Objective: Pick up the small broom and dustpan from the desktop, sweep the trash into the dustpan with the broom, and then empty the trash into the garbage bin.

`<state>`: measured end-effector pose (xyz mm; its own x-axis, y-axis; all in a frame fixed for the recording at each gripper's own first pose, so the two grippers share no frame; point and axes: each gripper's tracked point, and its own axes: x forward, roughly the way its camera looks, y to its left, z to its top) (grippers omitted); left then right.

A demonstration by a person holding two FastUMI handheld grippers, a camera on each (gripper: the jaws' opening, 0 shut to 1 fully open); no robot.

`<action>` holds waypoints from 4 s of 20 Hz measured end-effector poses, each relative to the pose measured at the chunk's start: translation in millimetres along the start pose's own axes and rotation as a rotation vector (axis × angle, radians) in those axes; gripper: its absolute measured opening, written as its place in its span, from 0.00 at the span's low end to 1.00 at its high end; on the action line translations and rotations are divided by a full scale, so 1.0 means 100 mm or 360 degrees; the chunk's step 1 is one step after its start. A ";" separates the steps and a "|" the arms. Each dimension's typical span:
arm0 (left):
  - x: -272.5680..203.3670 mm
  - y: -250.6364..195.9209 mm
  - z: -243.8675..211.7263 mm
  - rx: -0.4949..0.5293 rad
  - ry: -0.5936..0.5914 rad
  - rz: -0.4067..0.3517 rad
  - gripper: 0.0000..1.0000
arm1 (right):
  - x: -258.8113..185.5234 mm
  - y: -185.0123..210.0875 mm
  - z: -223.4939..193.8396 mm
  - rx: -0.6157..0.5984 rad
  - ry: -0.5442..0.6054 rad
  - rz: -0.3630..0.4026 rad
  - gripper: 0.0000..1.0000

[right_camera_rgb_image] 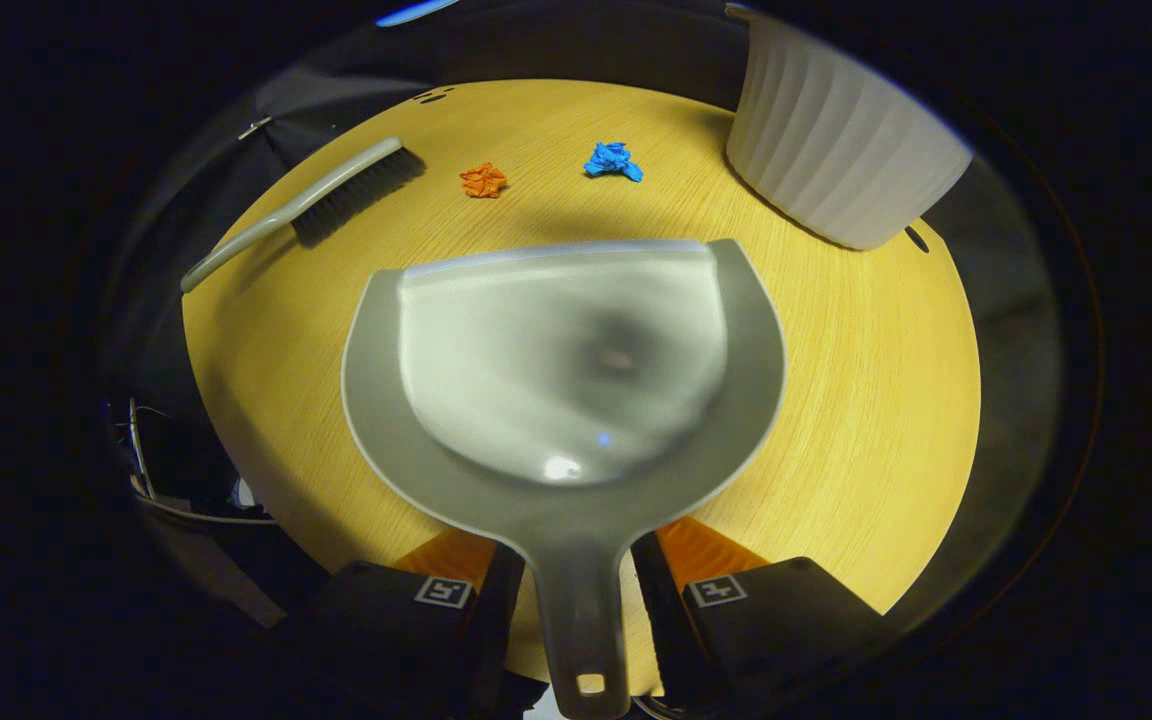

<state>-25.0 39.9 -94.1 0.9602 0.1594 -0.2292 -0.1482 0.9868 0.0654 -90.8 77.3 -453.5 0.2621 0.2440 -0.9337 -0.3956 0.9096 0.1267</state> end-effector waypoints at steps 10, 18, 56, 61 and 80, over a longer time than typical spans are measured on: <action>0.19 0.03 -0.21 0.0024 0.0100 0.0008 0.96 | 0.04 -0.01 0.08 0.0067 -0.0040 -0.0024 0.38; 0.45 0.20 -1.09 0.0446 0.0582 -0.0216 0.96 | -0.18 -0.03 0.13 0.0073 -0.0147 0.0073 0.36; 1.67 -0.32 -2.82 0.0885 0.1415 -0.0490 0.25 | -0.59 -0.39 -0.19 -0.0228 0.0170 -0.0053 0.36; 1.82 -0.61 -2.96 0.0954 0.1452 -0.0484 0.27 | -0.37 -0.46 -0.07 -0.0270 0.0220 0.0017 0.36; 0.90 -2.16 -2.99 0.0718 0.1744 -0.1358 0.27 | -0.11 -0.57 -0.02 -0.0252 0.0038 0.0098 0.36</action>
<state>23.1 -150.2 -419.6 0.0287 -0.3125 -0.9495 0.6453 0.7312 -0.2212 -73.0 21.5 -451.3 0.2125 0.2879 -0.9338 -0.5443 0.8285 0.1316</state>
